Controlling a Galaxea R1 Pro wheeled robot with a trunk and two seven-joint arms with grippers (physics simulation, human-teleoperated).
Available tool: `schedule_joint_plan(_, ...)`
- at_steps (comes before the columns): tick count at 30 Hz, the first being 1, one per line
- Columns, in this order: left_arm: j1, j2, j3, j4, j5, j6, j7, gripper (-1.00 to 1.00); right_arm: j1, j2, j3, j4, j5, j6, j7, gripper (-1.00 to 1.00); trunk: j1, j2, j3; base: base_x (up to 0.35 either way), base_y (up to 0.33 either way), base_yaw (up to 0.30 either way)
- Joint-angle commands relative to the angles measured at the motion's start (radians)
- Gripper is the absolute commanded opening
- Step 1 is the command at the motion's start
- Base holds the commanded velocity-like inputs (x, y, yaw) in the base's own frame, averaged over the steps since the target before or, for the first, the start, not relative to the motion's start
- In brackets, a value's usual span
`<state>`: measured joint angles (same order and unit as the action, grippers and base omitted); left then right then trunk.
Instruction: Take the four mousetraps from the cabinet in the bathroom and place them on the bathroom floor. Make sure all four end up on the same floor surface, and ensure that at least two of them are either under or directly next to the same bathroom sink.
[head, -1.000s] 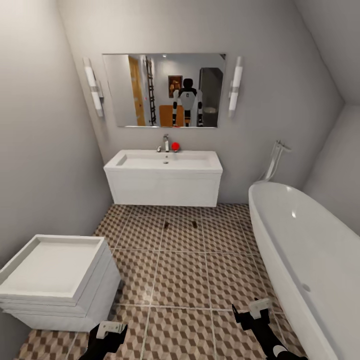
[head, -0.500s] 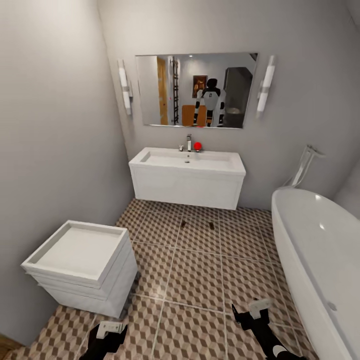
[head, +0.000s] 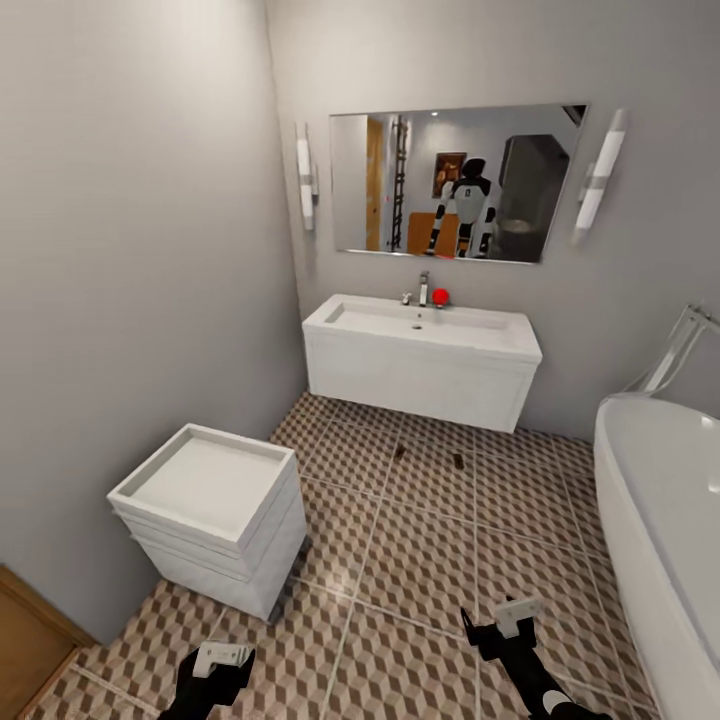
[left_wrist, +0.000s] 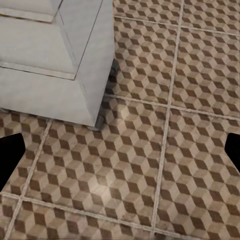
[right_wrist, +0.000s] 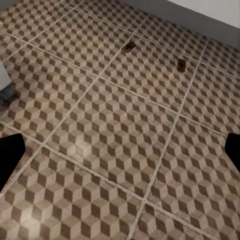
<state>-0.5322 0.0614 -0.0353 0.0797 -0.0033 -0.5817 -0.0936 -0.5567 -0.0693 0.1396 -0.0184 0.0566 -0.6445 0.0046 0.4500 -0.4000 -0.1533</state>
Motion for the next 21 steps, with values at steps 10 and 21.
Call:
schedule_joint_plan(10,0.001,0.0,0.0,0.0,0.0,0.0,0.0,1.0,0.0,0.0,0.0,0.0,0.0,0.0,0.0,1.0,0.0,0.0,0.007,0.0,0.0,0.272)
schedule_joint_plan(21,0.001,-0.001,0.0,0.0,0.0,0.0,0.0,1.0,0.0,0.005,0.0,0.0,0.0,0.0,0.0,1.0,0.0,0.0,0.015,-0.041,0.0,0.271)
